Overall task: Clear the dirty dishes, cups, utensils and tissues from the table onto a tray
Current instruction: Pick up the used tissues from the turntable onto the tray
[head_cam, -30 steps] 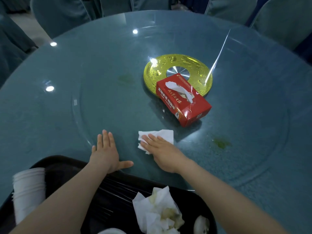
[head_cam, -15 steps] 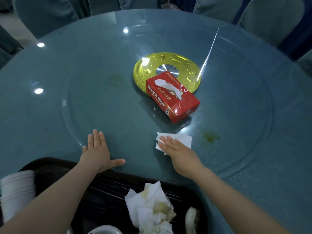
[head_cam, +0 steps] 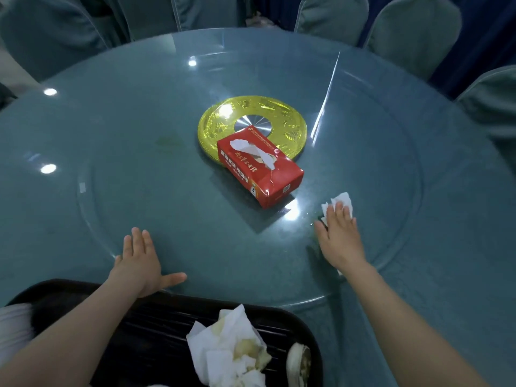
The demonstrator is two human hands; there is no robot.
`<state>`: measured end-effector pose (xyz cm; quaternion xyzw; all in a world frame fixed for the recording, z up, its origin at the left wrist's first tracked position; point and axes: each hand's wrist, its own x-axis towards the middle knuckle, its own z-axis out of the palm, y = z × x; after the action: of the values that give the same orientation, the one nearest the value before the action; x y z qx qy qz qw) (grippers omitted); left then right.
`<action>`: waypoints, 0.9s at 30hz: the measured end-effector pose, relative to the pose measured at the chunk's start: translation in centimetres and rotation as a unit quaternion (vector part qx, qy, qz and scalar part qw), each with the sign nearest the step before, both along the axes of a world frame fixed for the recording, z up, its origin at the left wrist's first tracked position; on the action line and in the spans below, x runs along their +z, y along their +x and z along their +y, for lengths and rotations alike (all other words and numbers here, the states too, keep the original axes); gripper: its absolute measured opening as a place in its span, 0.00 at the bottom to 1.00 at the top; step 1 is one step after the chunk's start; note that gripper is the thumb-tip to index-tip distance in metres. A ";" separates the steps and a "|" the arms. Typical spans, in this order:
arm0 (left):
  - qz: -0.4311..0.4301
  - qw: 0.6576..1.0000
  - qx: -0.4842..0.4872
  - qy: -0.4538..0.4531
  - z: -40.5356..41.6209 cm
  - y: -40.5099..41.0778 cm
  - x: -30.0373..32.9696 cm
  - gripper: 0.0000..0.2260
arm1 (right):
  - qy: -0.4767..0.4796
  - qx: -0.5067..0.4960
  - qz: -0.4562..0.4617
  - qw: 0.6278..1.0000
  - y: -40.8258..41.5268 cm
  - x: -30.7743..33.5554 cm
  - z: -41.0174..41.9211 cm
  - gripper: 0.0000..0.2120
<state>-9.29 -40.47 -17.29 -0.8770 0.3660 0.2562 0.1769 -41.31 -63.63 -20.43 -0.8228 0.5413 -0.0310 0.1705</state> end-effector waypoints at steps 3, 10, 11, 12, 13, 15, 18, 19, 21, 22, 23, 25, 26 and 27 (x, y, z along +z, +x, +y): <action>-0.007 1.000 -0.006 -0.006 0.0 0.2 -0.3 0.62 | -0.010 0.085 -0.033 0.996 2.7 -0.2 3.1 0.28; -0.009 1.000 -0.010 -0.009 0.2 0.6 -0.4 0.63 | 0.018 0.257 -0.039 0.966 2.6 -0.1 5.4 0.35; -0.010 1.000 -0.011 -0.011 0.3 0.6 -0.4 0.63 | 0.024 0.274 -0.036 0.961 1.8 0.0 4.9 0.36; -0.011 1.000 -0.013 -0.012 0.3 0.5 -0.3 0.62 | 0.024 0.272 -0.038 0.961 0.9 0.1 4.4 0.37; -0.013 1.000 -0.015 -0.013 0.3 0.5 -0.3 0.62 | 0.020 0.240 -0.043 0.970 0.1 0.1 3.9 0.37; -0.012 1.000 -0.016 -0.015 0.4 0.3 -0.1 0.61 | 0.014 0.094 -0.076 0.993 -1.2 0.5 2.8 0.36; -0.008 1.000 -0.013 -0.016 0.3 0.0 0.0 0.61 | 0.015 -0.020 -0.067 0.997 -1.0 0.8 2.0 0.37; -0.008 1.000 -0.013 -0.015 0.2 -0.1 0.0 0.60 | 0.010 -0.031 -0.054 0.998 -0.2 0.8 2.2 0.36; -0.008 1.000 -0.014 -0.013 0.2 -0.1 0.0 0.60 | 0.004 -0.042 -0.052 0.998 1.7 0.8 3.0 0.34; -0.008 1.000 -0.015 -0.012 0.2 -0.1 0.0 0.60 | 0.010 -0.031 -0.060 0.998 2.8 0.7 3.6 0.34; -0.008 1.000 -0.014 -0.010 0.3 -0.1 0.0 0.61 | 0.022 0.000 -0.073 0.997 3.8 0.7 4.3 0.34; -0.012 1.000 -0.016 -0.007 0.4 0.0 -0.2 0.61 | 0.049 0.089 -0.092 0.991 5.9 0.6 6.0 0.34; -0.013 1.000 -0.017 -0.007 0.4 0.1 -0.2 0.61 | 0.058 0.132 -0.090 0.985 6.6 0.6 6.9 0.34; -0.013 1.000 -0.017 -0.007 0.4 0.1 -0.2 0.61 | 0.064 0.169 -0.086 0.980 7.1 0.5 7.6 0.34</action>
<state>-9.20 -40.10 -17.51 -0.8751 0.3805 0.2387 0.1802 -34.23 -56.04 -19.92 -0.8842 0.3783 -0.0377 0.2715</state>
